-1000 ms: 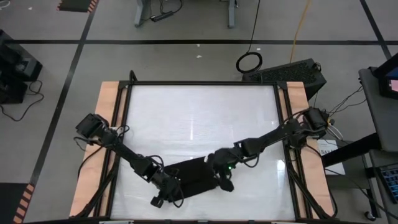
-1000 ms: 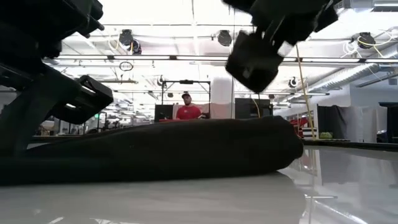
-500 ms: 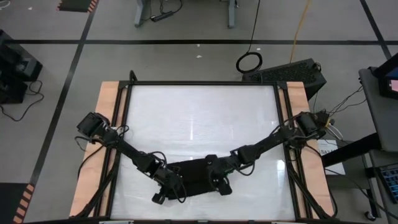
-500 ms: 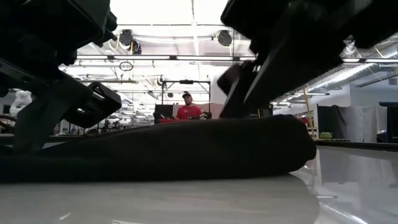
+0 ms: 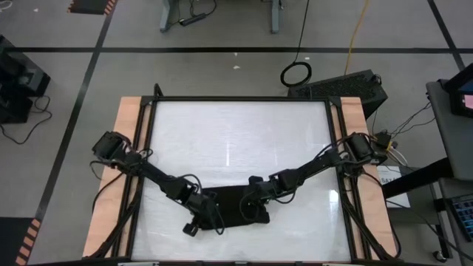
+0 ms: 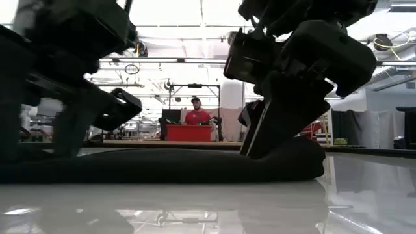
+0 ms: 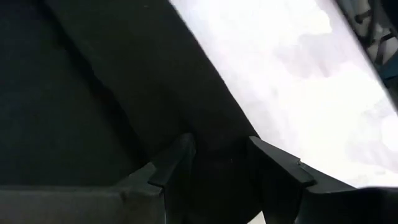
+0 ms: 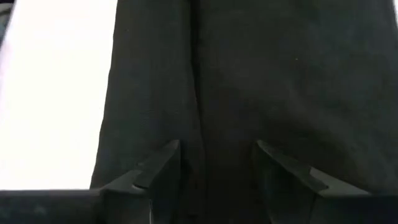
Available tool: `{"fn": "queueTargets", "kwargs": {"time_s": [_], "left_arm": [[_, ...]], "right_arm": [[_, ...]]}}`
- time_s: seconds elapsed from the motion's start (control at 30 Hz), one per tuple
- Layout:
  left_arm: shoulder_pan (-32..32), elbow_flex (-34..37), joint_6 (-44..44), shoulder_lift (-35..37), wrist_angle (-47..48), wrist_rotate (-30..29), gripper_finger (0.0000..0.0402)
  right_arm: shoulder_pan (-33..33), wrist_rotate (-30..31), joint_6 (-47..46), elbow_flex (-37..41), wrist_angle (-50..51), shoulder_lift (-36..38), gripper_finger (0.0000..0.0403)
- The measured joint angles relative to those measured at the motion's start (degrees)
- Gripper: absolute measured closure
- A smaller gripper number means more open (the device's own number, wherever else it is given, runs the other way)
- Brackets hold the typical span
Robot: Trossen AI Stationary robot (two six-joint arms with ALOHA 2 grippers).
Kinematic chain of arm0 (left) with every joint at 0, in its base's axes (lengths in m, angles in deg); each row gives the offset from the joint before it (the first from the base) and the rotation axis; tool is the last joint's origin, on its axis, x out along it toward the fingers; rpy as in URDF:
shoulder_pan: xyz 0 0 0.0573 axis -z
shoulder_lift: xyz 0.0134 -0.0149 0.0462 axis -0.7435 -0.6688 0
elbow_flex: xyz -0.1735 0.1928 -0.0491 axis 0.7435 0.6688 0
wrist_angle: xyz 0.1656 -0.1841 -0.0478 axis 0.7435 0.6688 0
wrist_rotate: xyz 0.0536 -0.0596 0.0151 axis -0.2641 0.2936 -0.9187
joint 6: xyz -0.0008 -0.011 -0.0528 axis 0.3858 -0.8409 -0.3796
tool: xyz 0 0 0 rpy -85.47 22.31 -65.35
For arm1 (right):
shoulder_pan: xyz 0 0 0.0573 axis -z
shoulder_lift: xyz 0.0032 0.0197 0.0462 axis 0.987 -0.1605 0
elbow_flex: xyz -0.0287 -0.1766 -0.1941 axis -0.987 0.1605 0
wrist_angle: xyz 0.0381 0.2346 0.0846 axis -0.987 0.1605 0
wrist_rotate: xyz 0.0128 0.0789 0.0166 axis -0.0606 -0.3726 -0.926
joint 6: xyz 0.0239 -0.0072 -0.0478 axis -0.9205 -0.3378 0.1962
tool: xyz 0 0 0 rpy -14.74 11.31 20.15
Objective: Roll napkin
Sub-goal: Roll the black napkin
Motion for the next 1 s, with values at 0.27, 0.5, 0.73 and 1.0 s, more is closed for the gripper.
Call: {"fn": "queueTargets", "kwargs": {"time_s": [0.27, 0.5, 0.73, 1.0], "left_arm": [[-7.66, -0.29, 5.84, 0.68, 2.99, -0.49, 0.0237], [-14.77, -2.51, 11.88, 0.62, 8.69, -0.91, 0.0237], [-19.86, -4.51, 17.47, 0.59, 15.29, -0.98, 0.0237], [-21.49, -6.75, 20.01, 0.48, 17.49, 0.73, 0.0237]], "right_arm": [[1.50, 2.77, -3.65, 0.06, 5.12, 0.59, 0.0211], [3.83, 7.30, -4.10, 0.19, 11.30, 2.79, 0.0211], [7.26, 12.42, -4.57, 0.39, 21.80, 6.81, 0.0211], [9.90, 12.06, -2.46, 0.61, 24.98, 11.63, 0.0211]]}}
